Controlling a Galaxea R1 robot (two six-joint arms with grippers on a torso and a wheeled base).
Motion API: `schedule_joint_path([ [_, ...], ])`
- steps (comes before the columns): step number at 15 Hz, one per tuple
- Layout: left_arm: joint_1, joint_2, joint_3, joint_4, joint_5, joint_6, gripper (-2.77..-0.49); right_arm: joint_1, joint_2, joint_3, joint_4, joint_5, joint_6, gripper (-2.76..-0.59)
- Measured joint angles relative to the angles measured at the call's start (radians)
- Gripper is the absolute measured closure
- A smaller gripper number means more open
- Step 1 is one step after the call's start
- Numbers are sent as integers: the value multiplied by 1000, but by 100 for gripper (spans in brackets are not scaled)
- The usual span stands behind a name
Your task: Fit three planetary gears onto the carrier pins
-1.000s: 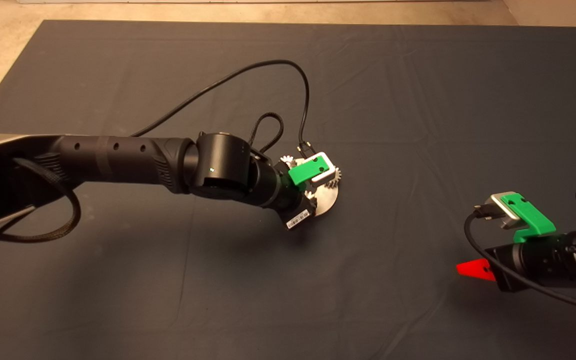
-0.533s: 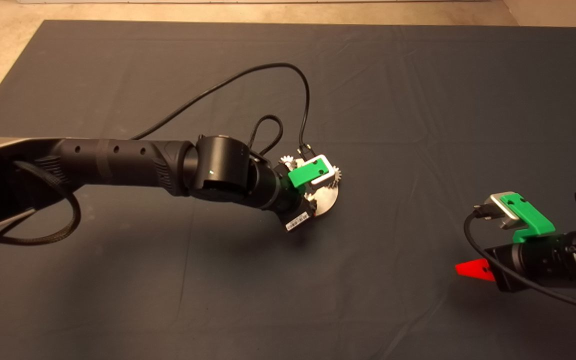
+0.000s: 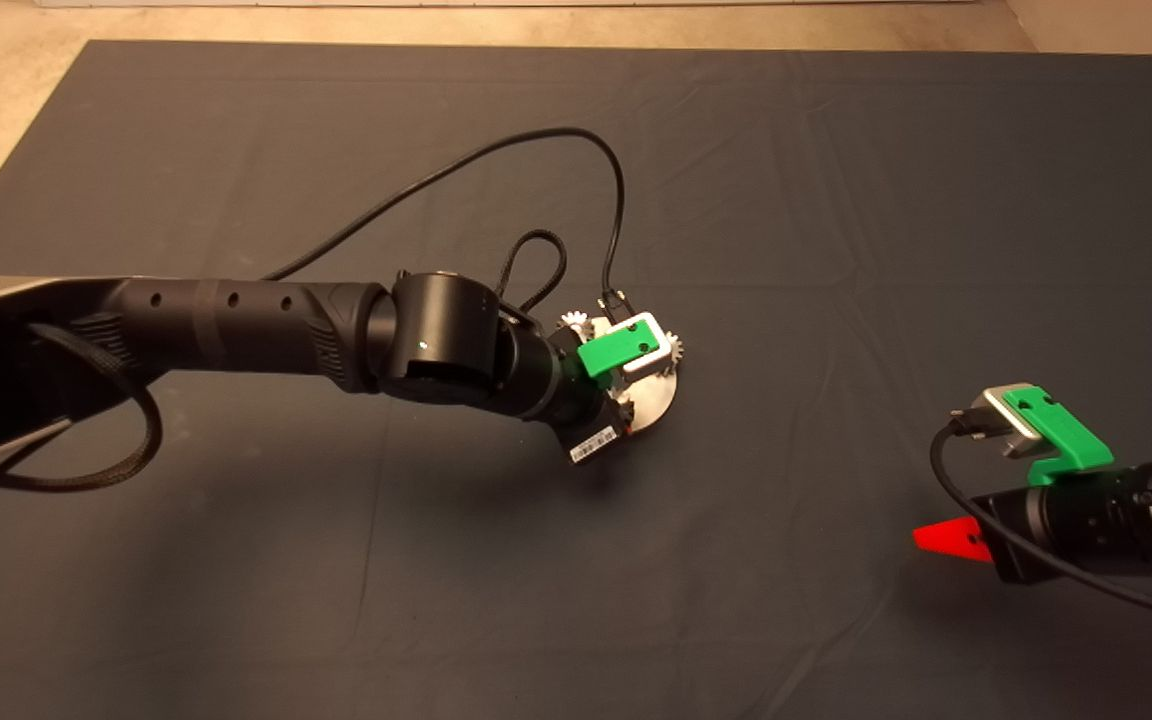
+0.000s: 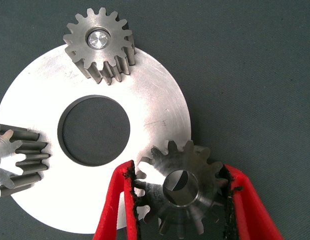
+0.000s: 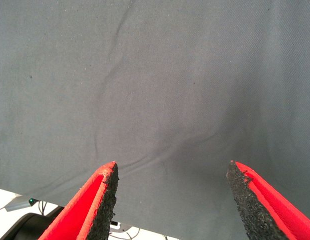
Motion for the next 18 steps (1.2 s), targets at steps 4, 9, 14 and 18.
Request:
schedule_joint_path([
  [4,0,0,0,0,0,10,-65,0,0,0,0,0,0,-161],
  [9,0,0,0,0,0,13,-65,0,0,0,0,0,0,-161],
  [14,-1,1,0,-1,1,13,-65,0,0,0,0,6,0,-161],
  [18,-6,1,-4,-6,11,21,-65,0,0,0,0,20,0,-161],
])
